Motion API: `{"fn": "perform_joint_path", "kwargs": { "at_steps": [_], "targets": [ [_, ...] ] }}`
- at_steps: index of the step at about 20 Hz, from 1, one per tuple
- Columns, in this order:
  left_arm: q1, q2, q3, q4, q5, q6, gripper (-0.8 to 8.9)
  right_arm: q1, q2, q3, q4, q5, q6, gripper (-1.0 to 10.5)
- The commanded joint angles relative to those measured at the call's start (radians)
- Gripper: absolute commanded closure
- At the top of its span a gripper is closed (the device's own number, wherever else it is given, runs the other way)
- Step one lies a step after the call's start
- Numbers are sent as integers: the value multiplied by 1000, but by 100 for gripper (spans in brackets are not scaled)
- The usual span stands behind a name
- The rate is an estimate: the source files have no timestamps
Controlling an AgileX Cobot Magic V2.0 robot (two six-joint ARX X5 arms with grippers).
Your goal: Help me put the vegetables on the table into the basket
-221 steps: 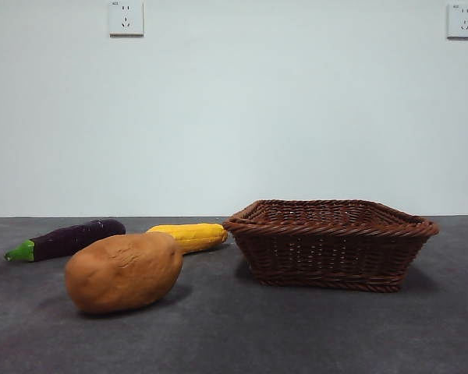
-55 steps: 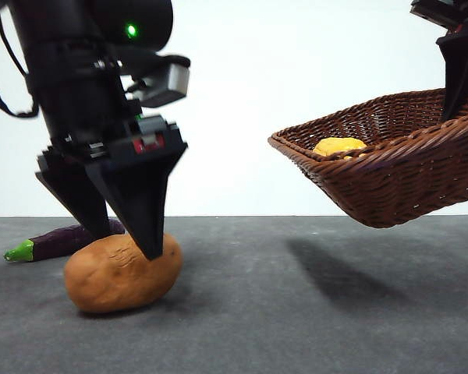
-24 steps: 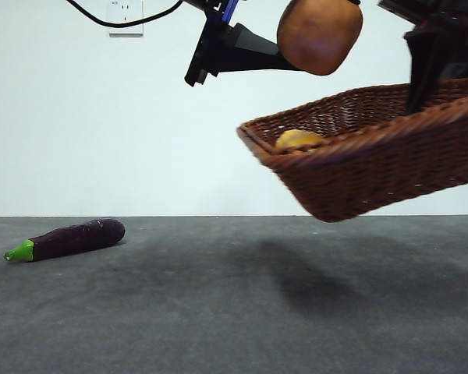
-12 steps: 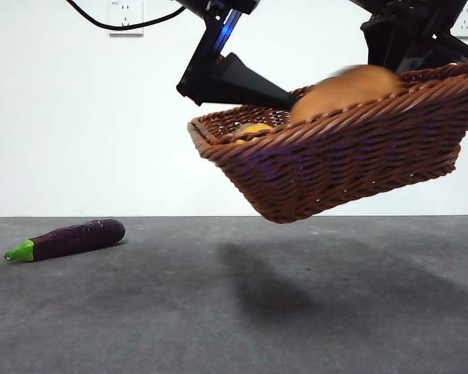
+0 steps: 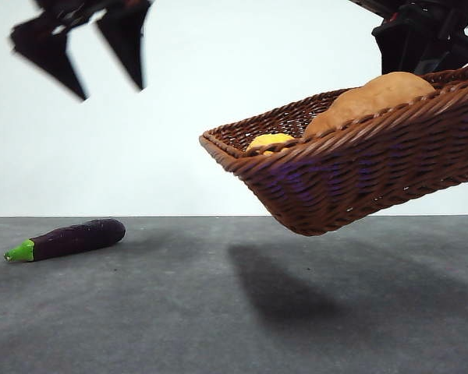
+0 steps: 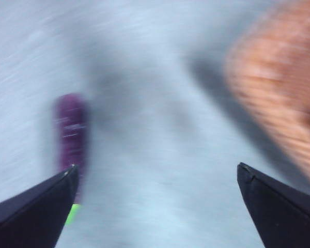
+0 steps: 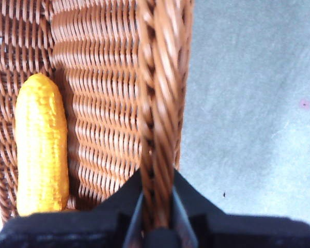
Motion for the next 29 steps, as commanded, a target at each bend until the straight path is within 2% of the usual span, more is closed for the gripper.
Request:
{"fn": "perform_joint_path", "kwargs": {
  "at_steps": [1, 3, 5, 9, 13, 16, 19, 23, 24, 27, 29],
  "targets": [
    [119, 102, -4, 25, 56, 124, 189, 0, -5, 5, 8, -11, -23, 962],
    [160, 193, -4, 58, 69, 215, 189, 0, -5, 5, 9, -11, -34, 962],
    [166, 274, -4, 116, 41, 253, 188, 0, -4, 5, 13, -10, -44, 961],
    [163, 401, -4, 249, 27, 240, 188, 0, -3, 5, 13, -3, -52, 961],
    [161, 524, -4, 256, -1, 218, 193, 0, -3, 5, 16, -3, -51, 962],
    [159, 538, -4, 273, 10, 212, 437, 0, -3, 5, 17, -3, -51, 962],
    [152, 538, -4, 279, 34, 198, 837, 0, -3, 5, 31, -3, -50, 962],
    [152, 529, 0, 258, 37, 160, 822, 0, -3, 5, 35, -3, -48, 962],
    [152, 516, 0, 240, 67, 152, 822, 0, -3, 5, 35, -3, -48, 962],
    [152, 414, 0, 177, 218, 75, 822, 0, -3, 5, 34, -3, -40, 962],
    [147, 307, 0, 132, 370, 19, 822, 0, -3, 5, 33, -3, -26, 962]
  ]
}}
